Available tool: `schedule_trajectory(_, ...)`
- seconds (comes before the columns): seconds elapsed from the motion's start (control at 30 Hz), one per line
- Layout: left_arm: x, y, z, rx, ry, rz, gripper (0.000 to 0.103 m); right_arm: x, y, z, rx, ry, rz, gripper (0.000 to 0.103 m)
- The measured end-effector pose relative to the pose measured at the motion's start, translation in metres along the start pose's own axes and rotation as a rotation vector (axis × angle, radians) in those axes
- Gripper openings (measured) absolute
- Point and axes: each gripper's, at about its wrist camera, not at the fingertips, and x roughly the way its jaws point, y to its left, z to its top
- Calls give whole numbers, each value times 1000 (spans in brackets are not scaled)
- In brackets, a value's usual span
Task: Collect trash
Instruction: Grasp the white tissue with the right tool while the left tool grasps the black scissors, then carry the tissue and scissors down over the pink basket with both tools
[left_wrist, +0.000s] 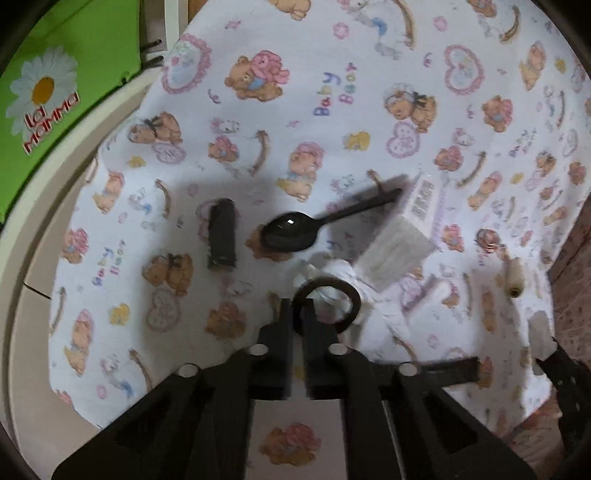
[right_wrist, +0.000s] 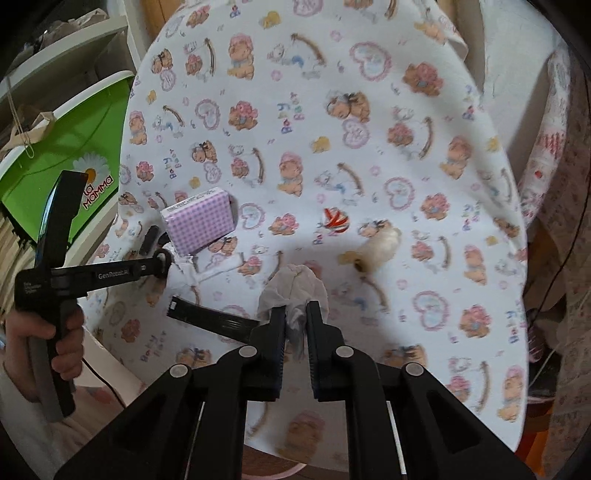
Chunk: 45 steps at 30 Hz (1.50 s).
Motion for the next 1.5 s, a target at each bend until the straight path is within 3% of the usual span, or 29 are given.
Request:
schedule_trajectory(0.23,-50,1,-25,-11,-87,-51,4,-14,-3,0,2,-7,45,12)
schedule_trajectory(0.37,-73,4,-43,13,-154,-17,4,-17,-2,-4,21,13,142,12)
schedule_trajectory(0.47,-89,1,-50,37,-218,-10,4,-18,-4,-8,72,47,261,12)
schedule_trajectory(0.6,-111,-4,-64,89,-273,-30,4,-19,-18,-14,228,116,547,12)
schedule_trajectory(0.63,-118,-5,-71,97,-283,-45,4,-22,-20,-15,248,114,568,12)
schedule_trajectory(0.8,-130,-1,-104,72,-269,-73,4,-41,-14,-25,225,84,486,12)
schedule_trajectory(0.93,-140,8,-125,-15,-334,53,4,-61,-1,-33,155,61,408,12)
schedule_trajectory(1.13,-140,6,-134,31,-325,54,4,-78,31,-53,43,63,330,12)
schedule_trajectory(1.3,-125,-2,-142,76,-252,27,4,-72,51,-71,-34,106,302,12)
schedule_trajectory(1.43,-97,-2,-146,53,-122,-43,4,-53,53,-84,-31,171,287,12)
schedule_trajectory(1.5,-81,1,-150,30,-64,-60,4,-38,58,-94,-74,201,235,12)
